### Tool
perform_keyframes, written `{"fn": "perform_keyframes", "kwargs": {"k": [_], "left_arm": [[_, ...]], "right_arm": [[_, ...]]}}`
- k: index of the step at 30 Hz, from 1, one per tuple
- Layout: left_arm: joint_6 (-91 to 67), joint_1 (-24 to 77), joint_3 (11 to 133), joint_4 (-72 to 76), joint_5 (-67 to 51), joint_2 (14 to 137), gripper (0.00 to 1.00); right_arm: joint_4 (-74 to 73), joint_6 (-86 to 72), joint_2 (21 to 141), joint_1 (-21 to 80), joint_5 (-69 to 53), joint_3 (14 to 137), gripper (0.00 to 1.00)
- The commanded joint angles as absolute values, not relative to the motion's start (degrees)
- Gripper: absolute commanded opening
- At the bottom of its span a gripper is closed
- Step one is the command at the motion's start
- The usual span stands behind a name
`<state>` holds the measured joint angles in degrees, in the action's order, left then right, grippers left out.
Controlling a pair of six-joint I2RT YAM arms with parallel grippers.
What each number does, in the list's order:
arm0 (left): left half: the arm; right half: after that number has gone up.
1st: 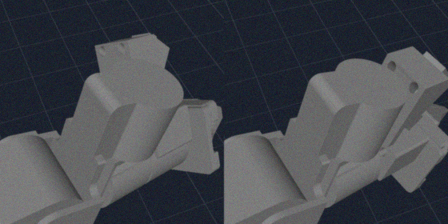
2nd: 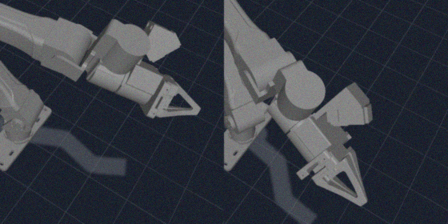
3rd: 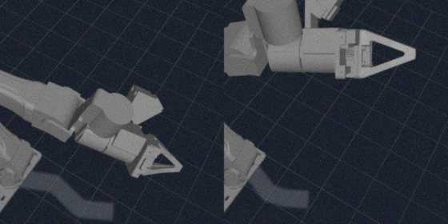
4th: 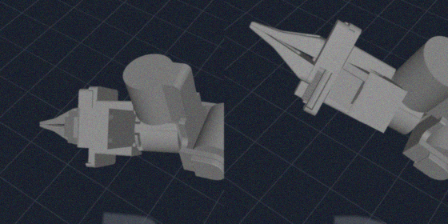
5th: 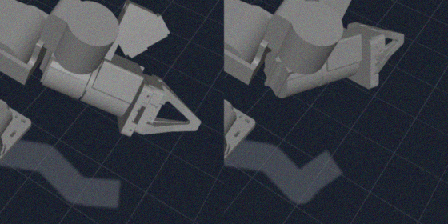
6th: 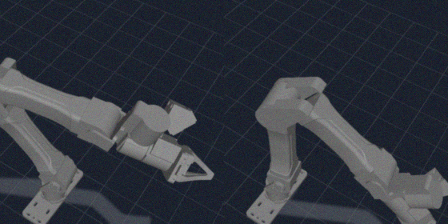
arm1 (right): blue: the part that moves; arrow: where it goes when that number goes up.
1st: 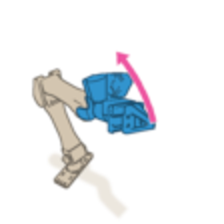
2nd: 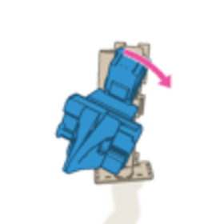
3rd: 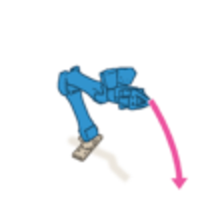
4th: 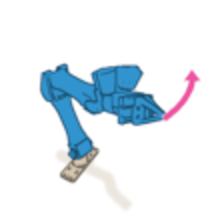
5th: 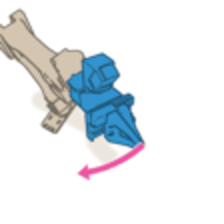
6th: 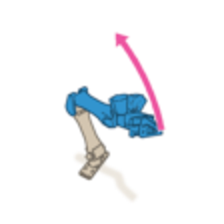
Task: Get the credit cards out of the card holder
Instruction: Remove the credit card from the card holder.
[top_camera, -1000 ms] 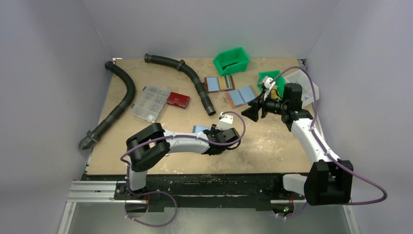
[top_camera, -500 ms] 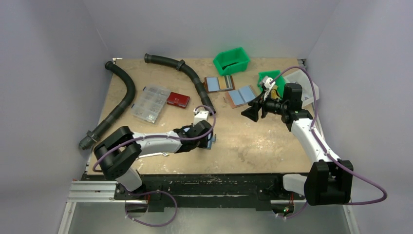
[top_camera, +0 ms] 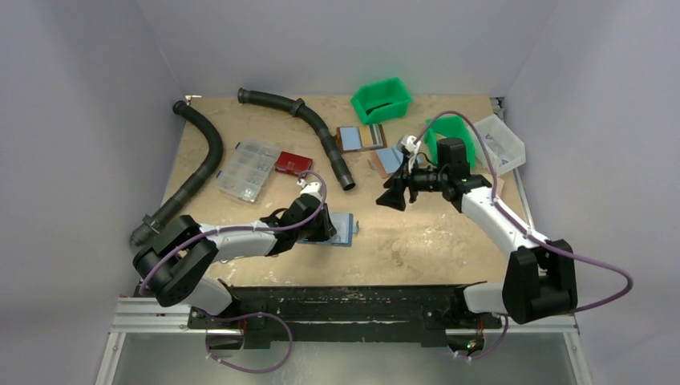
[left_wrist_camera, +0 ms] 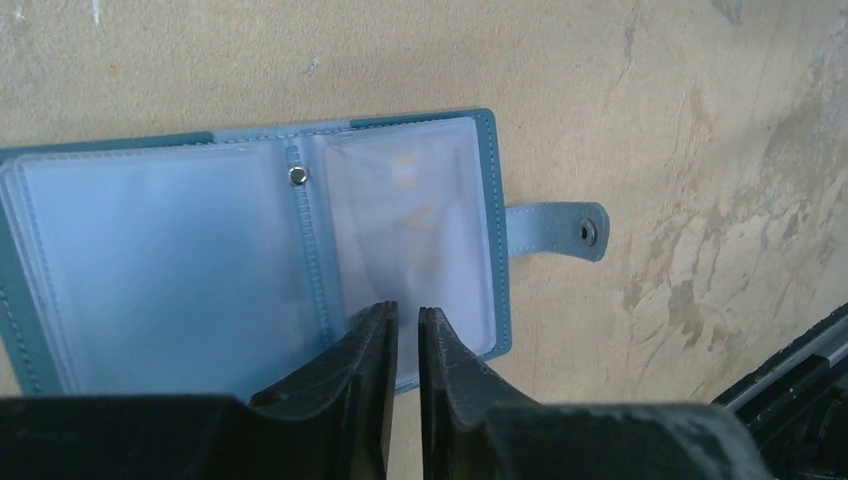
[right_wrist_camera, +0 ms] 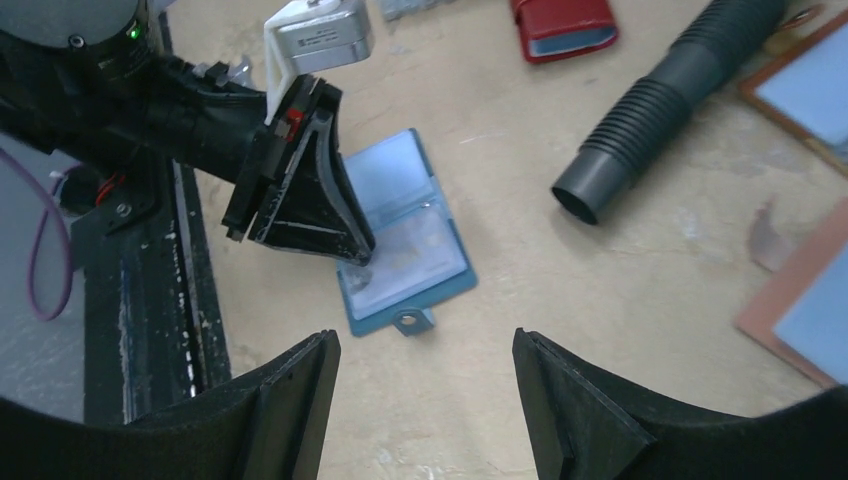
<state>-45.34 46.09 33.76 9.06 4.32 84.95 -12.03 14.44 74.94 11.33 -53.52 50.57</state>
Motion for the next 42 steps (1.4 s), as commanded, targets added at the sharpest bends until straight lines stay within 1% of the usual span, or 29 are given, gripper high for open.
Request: {"fn": "perform_keyframes", "kwargs": {"k": [1, 4, 6, 8, 13, 14, 15, 17, 19, 26, 28, 32, 40, 42], "left_arm": [[-46.0, 45.6, 33.5, 10.3, 3.1, 83.1, 0.16], [-45.9, 45.6, 34.1, 8.2, 5.0, 83.3, 0.14], [-45.9, 45.7, 34.5, 7.3, 6.0, 83.4, 0.09], [-45.7, 45.7, 34.7, 7.3, 6.0, 83.5, 0.01], [-45.8, 45.7, 34.5, 8.6, 4.5, 83.1, 0.0], [-46.0, 45.7, 34.4, 9.0, 4.1, 82.8, 0.02], [-46.1, 45.6, 34.3, 9.2, 3.9, 82.4, 0.09], [-46.3, 45.7, 34.2, 9.2, 4.2, 81.5, 0.19], [-46.3, 45.7, 34.4, 8.6, 4.7, 80.9, 0.23], [-45.6, 46.5, 37.7, 3.2, 9.2, 82.7, 0.27], [-44.8, 47.2, 39.0, 1.4, 10.8, 83.8, 0.31], [-43.7, 48.7, 41.3, 0.1, 12.5, 86.1, 0.33], [-42.6, 50.6, 46.2, -7.1, 16.9, 91.2, 0.34], [-42.7, 51.1, 46.8, -8.1, 18.0, 92.1, 0.31]], "right_arm": [[-11.5, 14.3, 77.9, 14.9, -54.6, 52.4, 0.72], [-11.6, 14.2, 79.5, 16.1, -54.4, 52.7, 0.72], [-11.6, 14.4, 79.9, 16.7, -54.2, 52.7, 0.72], [-11.7, 14.4, 80.1, 17.2, -54.1, 52.7, 0.72], [-11.8, 14.5, 80.8, 18.1, -53.8, 52.8, 0.72], [-11.8, 14.5, 80.9, 18.3, -53.7, 52.8, 0.72], [-11.9, 14.6, 80.9, 18.4, -53.6, 52.8, 0.72], [-12.2, 14.8, 81.1, 18.6, -53.5, 53.0, 0.72], [-12.2, 14.9, 81.2, 18.7, -53.5, 53.1, 0.72], [-12.5, 15.1, 81.4, 19.0, -53.4, 53.2, 0.72], [-12.5, 15.2, 81.5, 19.1, -53.4, 53.2, 0.72], [-12.6, 15.3, 81.8, 19.6, -53.3, 53.3, 0.72], [-13.3, 15.9, 82.5, 20.4, -53.0, 53.6, 0.72], [-13.5, 16.0, 82.5, 20.4, -53.0, 53.7, 0.72]]}}
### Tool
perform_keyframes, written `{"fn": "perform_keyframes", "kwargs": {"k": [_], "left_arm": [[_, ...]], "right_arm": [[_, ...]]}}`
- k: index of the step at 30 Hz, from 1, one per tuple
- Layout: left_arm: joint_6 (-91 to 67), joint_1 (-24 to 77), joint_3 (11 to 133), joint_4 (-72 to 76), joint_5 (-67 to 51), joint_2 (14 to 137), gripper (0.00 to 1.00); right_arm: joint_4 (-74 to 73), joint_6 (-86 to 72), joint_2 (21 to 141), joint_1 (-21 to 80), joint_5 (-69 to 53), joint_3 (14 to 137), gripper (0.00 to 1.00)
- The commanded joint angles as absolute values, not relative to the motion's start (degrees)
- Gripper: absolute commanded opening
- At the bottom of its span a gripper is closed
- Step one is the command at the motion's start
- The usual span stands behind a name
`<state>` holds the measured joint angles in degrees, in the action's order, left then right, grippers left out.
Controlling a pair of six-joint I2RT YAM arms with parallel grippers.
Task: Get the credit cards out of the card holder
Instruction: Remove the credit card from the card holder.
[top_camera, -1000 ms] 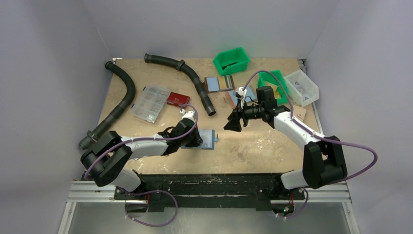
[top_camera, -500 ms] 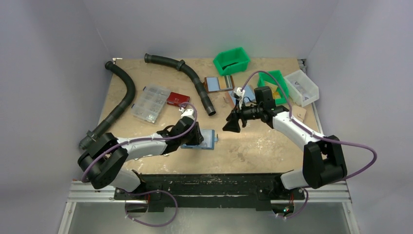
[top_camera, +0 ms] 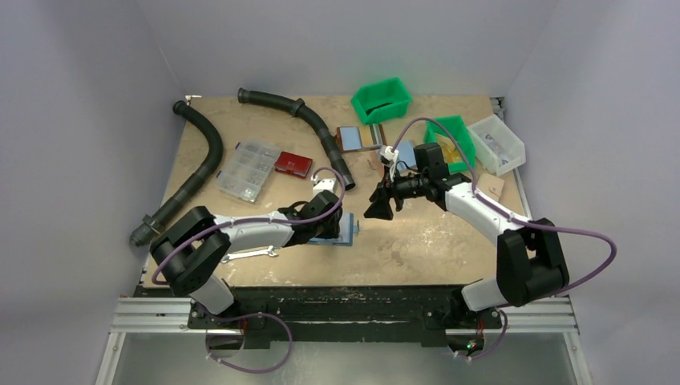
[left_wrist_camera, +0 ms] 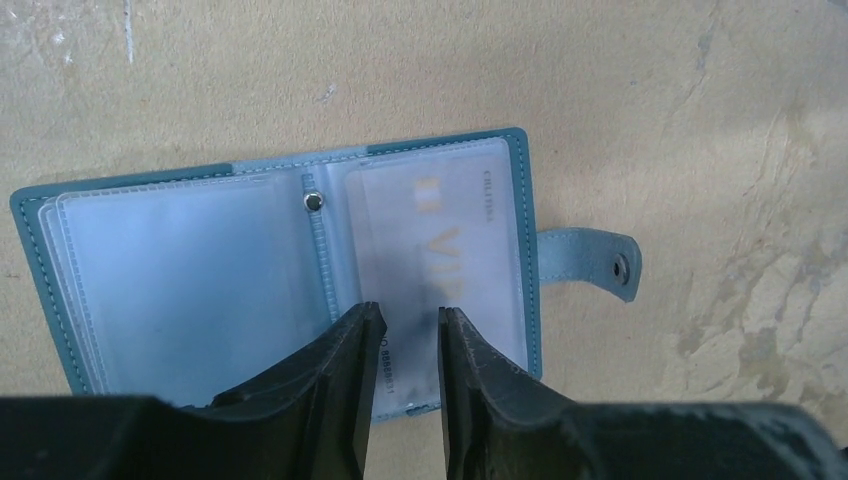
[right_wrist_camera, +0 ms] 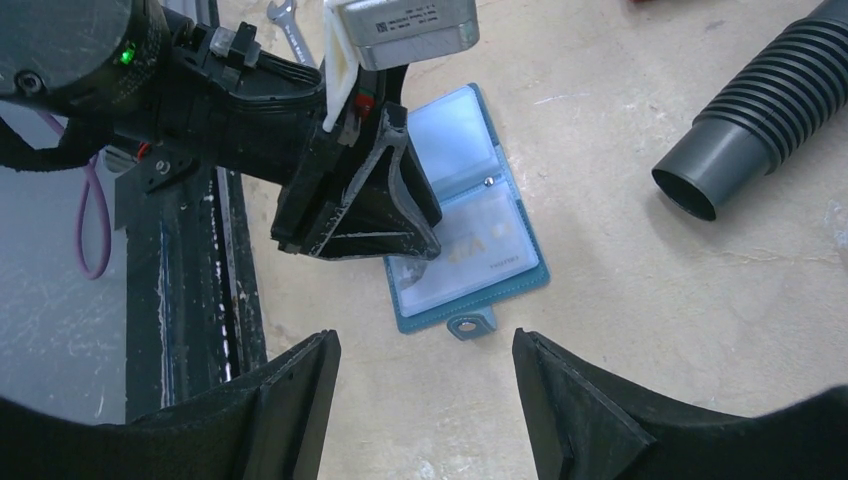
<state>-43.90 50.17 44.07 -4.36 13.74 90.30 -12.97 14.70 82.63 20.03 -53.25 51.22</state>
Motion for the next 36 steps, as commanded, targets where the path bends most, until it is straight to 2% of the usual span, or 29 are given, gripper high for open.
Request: {"fn": "perform_keyframes", "kwargs": {"k": [1, 5, 10, 22, 31, 36], "left_arm": [[-42.6, 51.2, 47.0, -8.4, 18.3, 92.8, 0.28], [-42.7, 51.7, 48.3, -9.6, 18.5, 95.7, 0.2], [-42.9, 51.8, 48.7, -9.7, 18.3, 99.1, 0.0], [-43.0, 50.3, 41.4, -0.9, 14.0, 91.2, 0.0], [-44.2, 49.9, 39.5, 3.0, 11.9, 94.4, 0.0], [-45.3, 49.2, 37.2, 3.8, 11.8, 94.5, 0.0]], "right_arm": [[-13.5, 16.1, 82.6, 20.4, -53.0, 53.7, 0.72], [-13.7, 16.3, 82.6, 20.5, -52.8, 53.9, 0.72], [-13.8, 16.3, 82.6, 20.6, -52.8, 53.8, 0.72], [-12.0, 14.1, 85.6, 23.8, -52.6, 53.3, 0.72], [1.0, -6.4, 93.8, 24.5, -50.2, 51.1, 0.71], [4.2, -11.6, 95.9, 24.9, -48.0, 50.3, 0.7]]}}
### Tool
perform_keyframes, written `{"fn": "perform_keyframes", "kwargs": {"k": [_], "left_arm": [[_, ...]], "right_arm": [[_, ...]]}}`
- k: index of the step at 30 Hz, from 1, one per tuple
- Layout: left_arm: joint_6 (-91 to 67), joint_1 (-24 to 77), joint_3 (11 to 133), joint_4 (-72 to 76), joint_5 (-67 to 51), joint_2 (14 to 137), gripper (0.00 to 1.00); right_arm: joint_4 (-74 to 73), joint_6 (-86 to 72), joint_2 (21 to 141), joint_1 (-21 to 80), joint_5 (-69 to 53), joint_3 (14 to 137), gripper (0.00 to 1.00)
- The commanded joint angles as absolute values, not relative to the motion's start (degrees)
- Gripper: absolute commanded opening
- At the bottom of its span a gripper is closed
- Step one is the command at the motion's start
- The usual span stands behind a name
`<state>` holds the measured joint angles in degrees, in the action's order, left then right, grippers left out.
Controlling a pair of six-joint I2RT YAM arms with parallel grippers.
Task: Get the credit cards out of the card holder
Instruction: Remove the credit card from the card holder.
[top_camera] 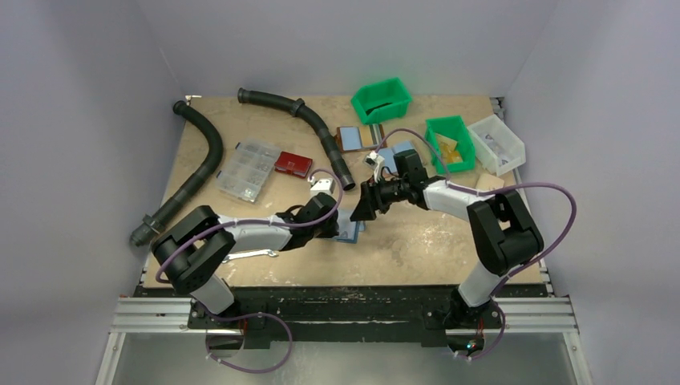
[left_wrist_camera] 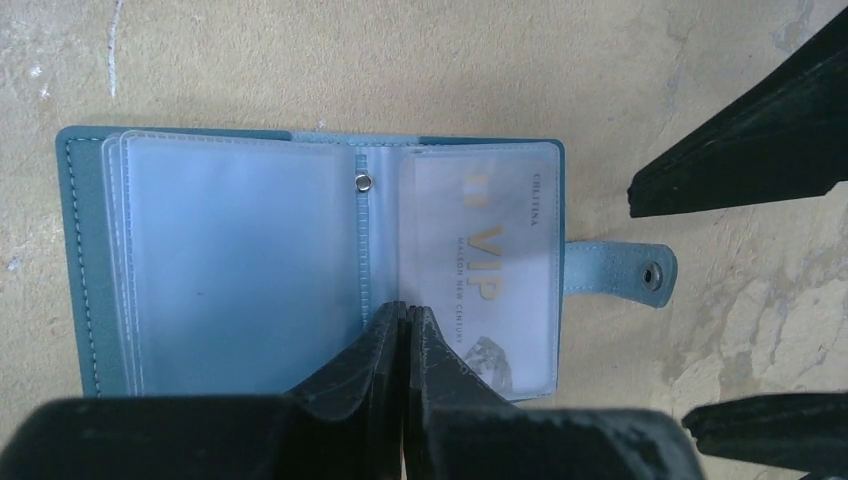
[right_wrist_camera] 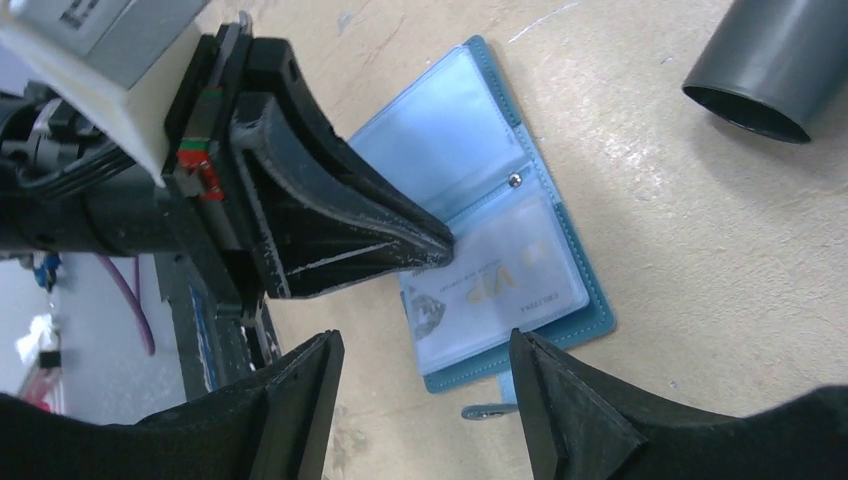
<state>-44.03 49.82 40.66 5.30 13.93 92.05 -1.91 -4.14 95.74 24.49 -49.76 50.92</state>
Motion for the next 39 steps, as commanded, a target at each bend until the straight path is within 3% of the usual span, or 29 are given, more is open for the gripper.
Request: {"fn": "perform_keyframes", "kwargs": {"k": [1, 21, 33, 39], "left_arm": [[-45.3, 49.0, 36.8, 4.1, 11.7, 94.7, 0.0], [-46.2, 48.4, 35.1, 6.3, 9.6, 95.5, 0.0], [-46.5, 48.4, 34.2, 7.7, 8.4, 94.9, 0.0], [-46.5, 48.4, 33.8, 8.9, 7.6, 94.4, 0.0]], "right_arm": [[4.6, -12.2, 96.2, 24.9, -47.9, 50.2, 0.7], [3.4, -17.0, 99.9, 26.5, -38.6, 51.3, 0.66], [3.7, -18.8, 101.7, 26.7, -39.7, 51.6, 0.64], [4.9, -19.4, 101.4, 26.7, -43.7, 51.4, 0.5]]}}
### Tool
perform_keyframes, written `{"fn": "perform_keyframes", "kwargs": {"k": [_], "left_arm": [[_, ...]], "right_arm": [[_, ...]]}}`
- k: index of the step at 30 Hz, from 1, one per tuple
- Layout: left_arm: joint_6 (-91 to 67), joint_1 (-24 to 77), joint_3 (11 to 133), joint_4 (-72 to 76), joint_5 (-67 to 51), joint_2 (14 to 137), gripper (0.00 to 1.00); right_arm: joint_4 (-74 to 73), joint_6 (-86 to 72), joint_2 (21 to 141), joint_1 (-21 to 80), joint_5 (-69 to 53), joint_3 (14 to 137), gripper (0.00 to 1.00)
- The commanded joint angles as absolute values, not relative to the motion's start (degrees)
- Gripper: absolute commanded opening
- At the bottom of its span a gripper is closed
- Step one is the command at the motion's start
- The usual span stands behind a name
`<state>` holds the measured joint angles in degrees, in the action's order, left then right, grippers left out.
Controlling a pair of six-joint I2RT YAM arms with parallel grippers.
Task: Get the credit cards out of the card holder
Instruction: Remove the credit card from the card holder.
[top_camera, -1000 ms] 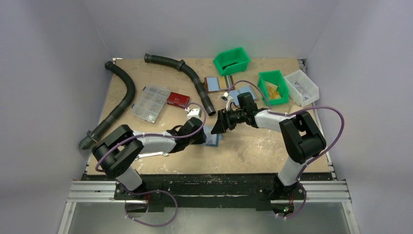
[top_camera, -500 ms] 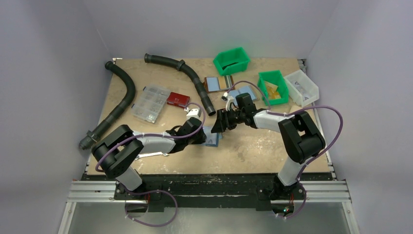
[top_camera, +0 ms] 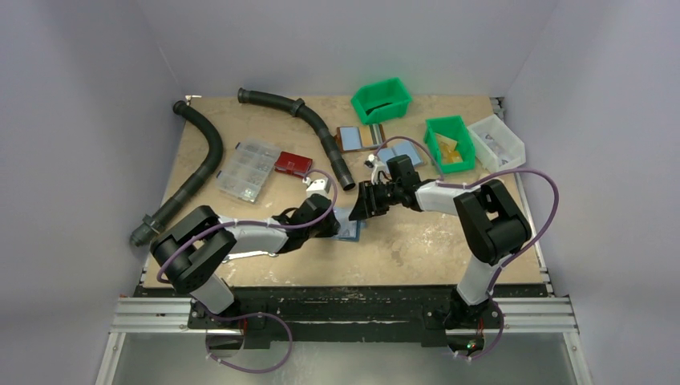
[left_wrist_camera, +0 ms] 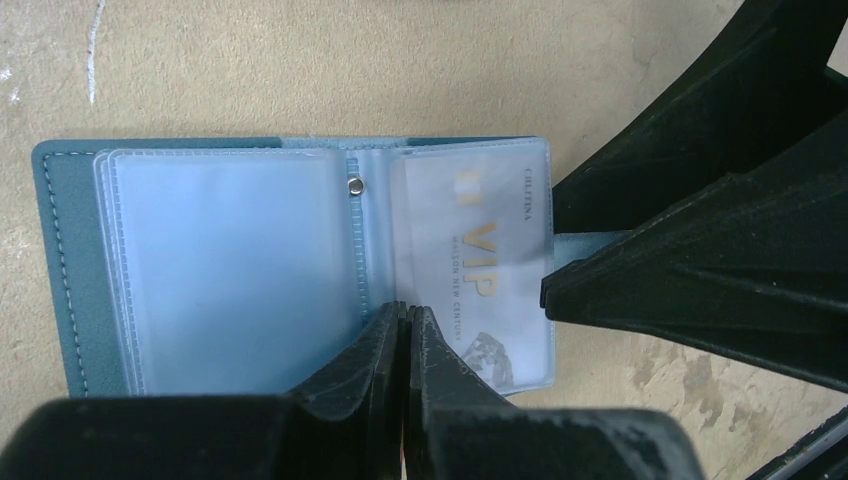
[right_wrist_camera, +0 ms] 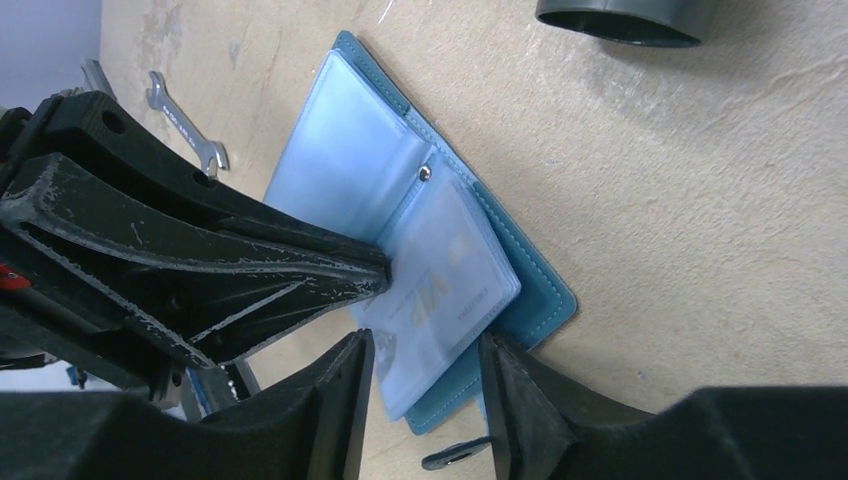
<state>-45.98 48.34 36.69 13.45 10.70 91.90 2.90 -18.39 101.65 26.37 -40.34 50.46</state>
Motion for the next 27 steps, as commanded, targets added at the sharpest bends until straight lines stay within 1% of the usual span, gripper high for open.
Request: {"fn": "perform_keyframes", "kwargs": {"k": [1, 5, 6, 9, 13, 15, 23, 27], "left_arm": [[-46.6, 48.4, 33.7, 9.1, 7.4, 94.1, 0.0], [-46.8, 48.4, 33.4, 9.9, 6.7, 93.1, 0.0], [-46.8, 48.4, 33.3, 10.0, 6.4, 92.8, 0.0], [-47.1, 48.4, 32.8, 10.8, 5.6, 91.9, 0.12], [-47.2, 48.4, 32.1, 11.5, 4.6, 90.4, 0.25], [-47.1, 48.4, 31.8, 11.9, 4.0, 89.7, 0.32], [-45.6, 48.4, 29.8, 13.7, 1.3, 86.4, 0.51], [-45.2, 48.4, 29.3, 15.0, 0.3, 85.7, 0.57]], "right_arm": [[5.0, -19.5, 101.4, 26.8, -44.2, 51.4, 0.47], [5.9, -20.5, 101.5, 26.7, -45.8, 51.2, 0.45], [6.2, -20.9, 101.5, 26.8, -46.3, 51.2, 0.43], [7.1, -21.4, 101.6, 26.8, -47.5, 51.1, 0.37], [7.2, -21.5, 101.6, 26.7, -47.5, 51.2, 0.32], [7.3, -21.6, 101.7, 26.8, -47.5, 51.2, 0.32], [7.3, -22.2, 101.8, 26.7, -47.5, 51.2, 0.31], [7.5, -22.6, 102.1, 26.7, -48.1, 51.2, 0.28]]}}
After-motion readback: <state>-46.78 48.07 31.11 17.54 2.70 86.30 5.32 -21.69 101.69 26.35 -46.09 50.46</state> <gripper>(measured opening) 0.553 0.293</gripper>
